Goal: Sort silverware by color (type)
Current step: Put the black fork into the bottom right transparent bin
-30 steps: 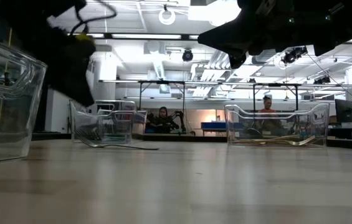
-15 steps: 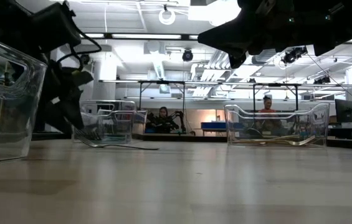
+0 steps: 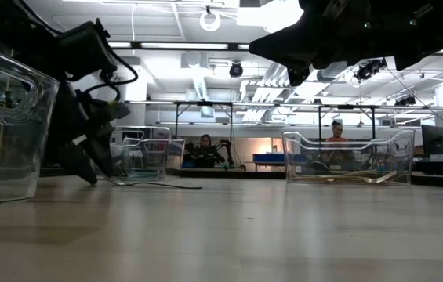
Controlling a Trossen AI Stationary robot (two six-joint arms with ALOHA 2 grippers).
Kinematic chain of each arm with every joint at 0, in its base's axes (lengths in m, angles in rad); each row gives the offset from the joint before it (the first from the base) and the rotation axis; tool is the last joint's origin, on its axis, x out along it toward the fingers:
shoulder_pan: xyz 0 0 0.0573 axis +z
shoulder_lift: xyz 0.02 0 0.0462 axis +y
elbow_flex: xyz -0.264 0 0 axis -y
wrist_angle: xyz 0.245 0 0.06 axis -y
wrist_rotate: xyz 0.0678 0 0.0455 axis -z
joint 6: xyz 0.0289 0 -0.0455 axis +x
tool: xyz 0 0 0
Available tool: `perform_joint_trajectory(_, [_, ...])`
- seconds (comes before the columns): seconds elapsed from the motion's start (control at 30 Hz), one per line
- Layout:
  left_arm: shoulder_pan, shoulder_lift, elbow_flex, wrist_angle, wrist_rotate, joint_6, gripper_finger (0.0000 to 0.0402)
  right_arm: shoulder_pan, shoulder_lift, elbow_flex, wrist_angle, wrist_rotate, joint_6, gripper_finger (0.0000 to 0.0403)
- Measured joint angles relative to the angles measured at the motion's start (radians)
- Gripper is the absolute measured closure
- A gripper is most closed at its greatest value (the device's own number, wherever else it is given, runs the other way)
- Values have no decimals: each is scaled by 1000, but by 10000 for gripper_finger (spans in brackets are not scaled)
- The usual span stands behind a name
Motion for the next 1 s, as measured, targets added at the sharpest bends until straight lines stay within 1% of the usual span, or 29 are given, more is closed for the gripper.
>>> perform_joint_trajectory(0.17, [20, 18, 0, 54, -3, 17, 234, 0, 0, 0, 0, 0, 0, 402])
perform_joint_trajectory(0.37, [41, 18, 1, 54, -5, 17, 234, 0, 0, 0, 0, 3, 0, 402])
perform_joint_trajectory(0.43, [42, 18, 1, 54, -4, 17, 240, 0, 0, 0, 0, 4, 0, 402])
perform_joint_trajectory(0.5, [43, 18, 1, 53, 0, 17, 253, 0, 0, 0, 0, 4, 0, 402])
perform_joint_trajectory(0.63, [43, 18, 1, 53, 8, 20, 292, 0, 0, 0, -1, 4, 0, 402])
perform_joint_trajectory(0.83, [43, 16, 2, 68, 9, 81, 378, 0, 0, 0, -1, 4, 0, 402])
perform_joint_trajectory(0.9, [43, 13, 2, 89, 12, 103, 389, 0, 0, 0, -1, 4, 0, 402])
perform_joint_trajectory(1.0, [42, -5, 10, 95, 16, 132, 388, 0, 0, 0, -2, 4, 0, 402])
